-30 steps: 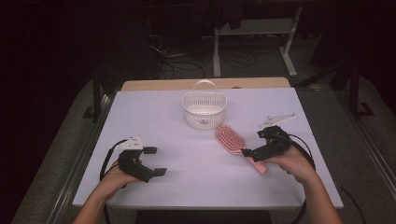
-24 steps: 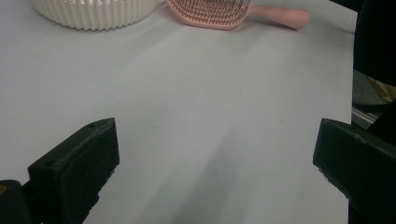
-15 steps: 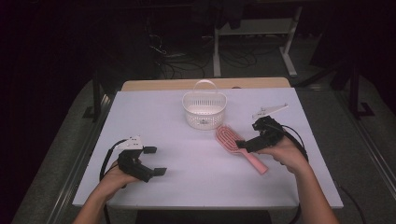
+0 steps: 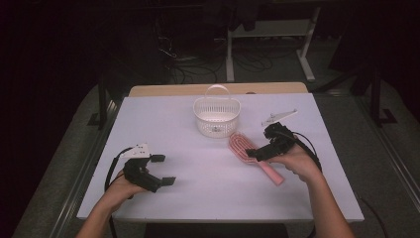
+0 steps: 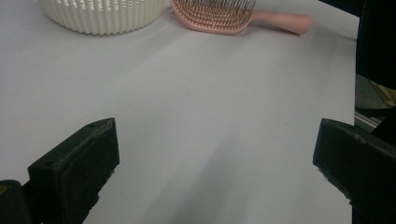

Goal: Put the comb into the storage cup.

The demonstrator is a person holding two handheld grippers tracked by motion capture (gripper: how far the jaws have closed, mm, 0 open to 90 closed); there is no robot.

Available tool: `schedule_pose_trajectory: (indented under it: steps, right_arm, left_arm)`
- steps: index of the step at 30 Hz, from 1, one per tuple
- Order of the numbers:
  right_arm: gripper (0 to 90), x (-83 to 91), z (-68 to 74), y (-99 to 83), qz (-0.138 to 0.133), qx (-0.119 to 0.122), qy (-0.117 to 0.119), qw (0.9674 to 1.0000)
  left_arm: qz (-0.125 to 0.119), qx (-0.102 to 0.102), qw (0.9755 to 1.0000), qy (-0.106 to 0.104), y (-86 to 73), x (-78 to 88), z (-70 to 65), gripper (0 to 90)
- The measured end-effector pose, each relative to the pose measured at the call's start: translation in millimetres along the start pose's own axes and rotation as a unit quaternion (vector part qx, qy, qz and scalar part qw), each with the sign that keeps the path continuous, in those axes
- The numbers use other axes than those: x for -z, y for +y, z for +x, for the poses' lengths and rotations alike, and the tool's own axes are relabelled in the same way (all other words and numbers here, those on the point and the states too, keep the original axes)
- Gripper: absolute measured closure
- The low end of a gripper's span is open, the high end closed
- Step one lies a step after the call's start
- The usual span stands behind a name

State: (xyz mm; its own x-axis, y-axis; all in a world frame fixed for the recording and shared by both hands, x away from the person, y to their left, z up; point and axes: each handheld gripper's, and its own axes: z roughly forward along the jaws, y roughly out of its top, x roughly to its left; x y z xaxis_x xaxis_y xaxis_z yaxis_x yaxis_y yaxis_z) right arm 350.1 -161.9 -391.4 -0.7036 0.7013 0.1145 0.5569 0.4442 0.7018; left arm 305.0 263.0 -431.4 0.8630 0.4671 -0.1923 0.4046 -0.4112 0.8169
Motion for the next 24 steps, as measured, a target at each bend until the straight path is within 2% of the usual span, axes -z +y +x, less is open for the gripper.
schedule_pose_trajectory:
  steps: [14, 24]
  right_arm:
    - [0.6, -4.3, -0.6, -1.3, 0.036, -0.014, -0.011, 0.9992]
    - [0.6, -5.0, -2.1, 5.3, 0.069, -0.009, -0.015, 0.9974]
  left_arm:
    - [0.002, 0.000, 1.0000, 0.001, 0.2, -0.6, 0.8, 0.5]
    - [0.001, 0.001, 1.0000, 0.001, 0.4, -0.3, 1.0, 0.5]
